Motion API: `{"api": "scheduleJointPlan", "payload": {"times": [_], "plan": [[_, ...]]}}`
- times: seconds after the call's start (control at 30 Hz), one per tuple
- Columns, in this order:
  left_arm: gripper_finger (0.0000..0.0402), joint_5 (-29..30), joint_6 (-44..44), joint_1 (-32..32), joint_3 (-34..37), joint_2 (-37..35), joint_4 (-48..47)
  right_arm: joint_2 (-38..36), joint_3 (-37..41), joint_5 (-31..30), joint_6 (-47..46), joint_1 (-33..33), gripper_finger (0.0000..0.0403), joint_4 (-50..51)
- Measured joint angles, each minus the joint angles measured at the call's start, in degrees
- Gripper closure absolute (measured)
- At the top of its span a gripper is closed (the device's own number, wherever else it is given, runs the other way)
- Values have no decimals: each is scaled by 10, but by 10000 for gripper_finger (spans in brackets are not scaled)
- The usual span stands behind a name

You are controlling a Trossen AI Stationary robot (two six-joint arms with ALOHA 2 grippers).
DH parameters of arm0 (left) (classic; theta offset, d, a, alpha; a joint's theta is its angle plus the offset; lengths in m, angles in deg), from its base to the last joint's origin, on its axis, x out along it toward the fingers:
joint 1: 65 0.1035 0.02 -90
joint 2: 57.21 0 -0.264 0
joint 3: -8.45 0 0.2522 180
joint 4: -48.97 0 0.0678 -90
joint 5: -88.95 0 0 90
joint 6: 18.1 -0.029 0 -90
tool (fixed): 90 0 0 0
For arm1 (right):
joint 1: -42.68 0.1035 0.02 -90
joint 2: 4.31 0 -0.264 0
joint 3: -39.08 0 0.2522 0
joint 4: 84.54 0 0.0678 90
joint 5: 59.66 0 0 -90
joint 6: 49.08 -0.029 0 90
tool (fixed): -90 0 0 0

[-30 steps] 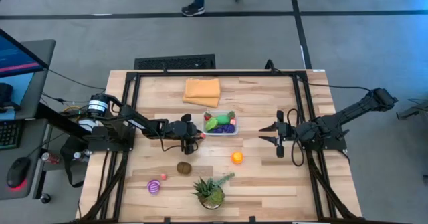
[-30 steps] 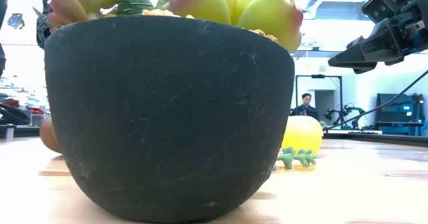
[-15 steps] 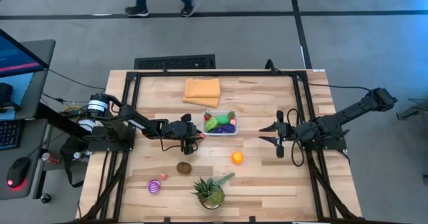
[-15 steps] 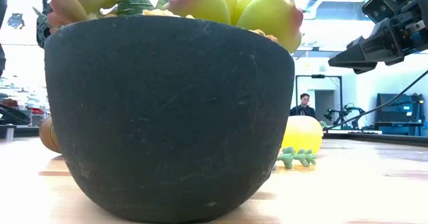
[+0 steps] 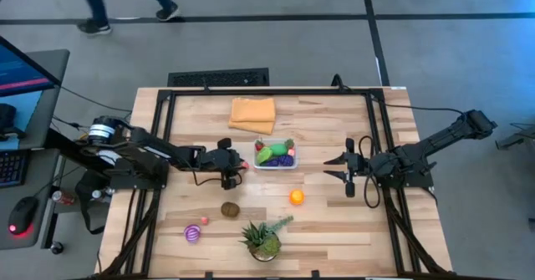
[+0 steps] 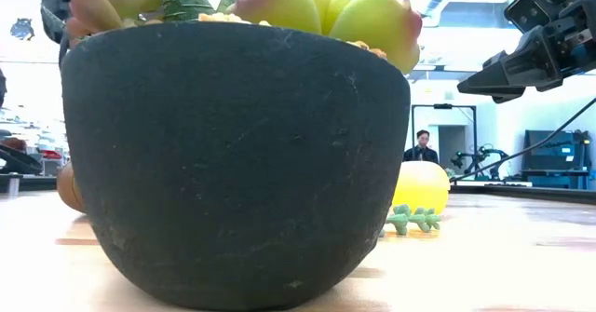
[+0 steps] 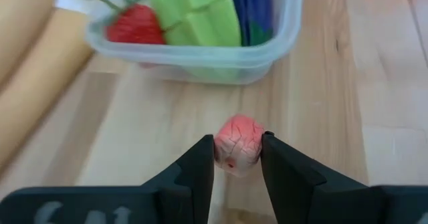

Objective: Pick and placing Produce into tupperware
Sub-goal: Put the top pink peach into the transparent container

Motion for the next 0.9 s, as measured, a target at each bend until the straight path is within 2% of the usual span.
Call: {"api": "scheduleJointPlan", "payload": {"times": [0.23, 0.47, 0.63, 0.9], "plan": [[295, 14, -6, 0, 0, -84, -60, 0, 0, 0, 0, 0, 285, 0], [295, 15, -30, 0, -1, -142, -54, 0, 0, 0, 0, 0, 285, 0], [295, -8, -48, 0, -1, -142, -14, 0, 0, 0, 1, 0, 285, -1], [295, -30, -83, 0, -3, -106, 62, 0, 0, 0, 1, 0, 285, -5]]}}
